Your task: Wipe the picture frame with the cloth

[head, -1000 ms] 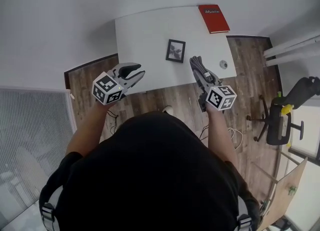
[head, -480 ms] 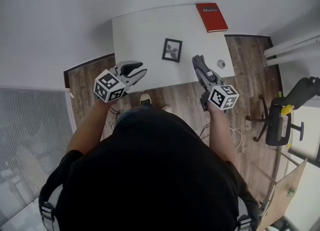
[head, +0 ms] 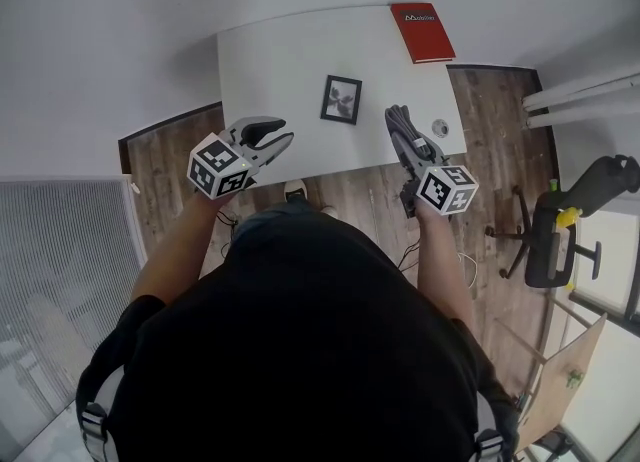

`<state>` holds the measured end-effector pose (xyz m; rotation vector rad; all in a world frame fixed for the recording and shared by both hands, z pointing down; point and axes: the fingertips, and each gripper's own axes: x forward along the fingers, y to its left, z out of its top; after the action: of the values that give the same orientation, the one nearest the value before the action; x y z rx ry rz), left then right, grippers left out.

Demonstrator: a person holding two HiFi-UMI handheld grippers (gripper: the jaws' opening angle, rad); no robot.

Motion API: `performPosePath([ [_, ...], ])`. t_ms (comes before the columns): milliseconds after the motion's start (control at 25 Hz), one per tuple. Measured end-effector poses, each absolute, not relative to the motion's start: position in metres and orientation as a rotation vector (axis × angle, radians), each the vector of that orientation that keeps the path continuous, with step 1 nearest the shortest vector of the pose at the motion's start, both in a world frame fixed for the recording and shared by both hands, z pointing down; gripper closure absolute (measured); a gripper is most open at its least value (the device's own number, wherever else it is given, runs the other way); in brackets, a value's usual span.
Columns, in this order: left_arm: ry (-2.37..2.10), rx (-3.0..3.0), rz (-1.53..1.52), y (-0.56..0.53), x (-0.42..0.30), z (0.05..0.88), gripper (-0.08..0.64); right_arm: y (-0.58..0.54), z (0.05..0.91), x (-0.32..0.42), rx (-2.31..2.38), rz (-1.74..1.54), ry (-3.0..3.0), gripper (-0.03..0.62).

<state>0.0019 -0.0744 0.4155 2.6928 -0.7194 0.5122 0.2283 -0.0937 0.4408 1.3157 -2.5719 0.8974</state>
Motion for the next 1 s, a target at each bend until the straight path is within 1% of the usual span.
performPosePath([
  [400,-0.703,2.648,0.489,-0.106,-0.01,0.441,0.439,-0.14,0.437,0.205,1.274,0.861,-2.55,0.488],
  [1000,-0.671,2.616,0.543,-0.149,-0.012,0.483,0.439,-0.179,0.46,0.197,1.257,0.895,-2.487,0.488],
])
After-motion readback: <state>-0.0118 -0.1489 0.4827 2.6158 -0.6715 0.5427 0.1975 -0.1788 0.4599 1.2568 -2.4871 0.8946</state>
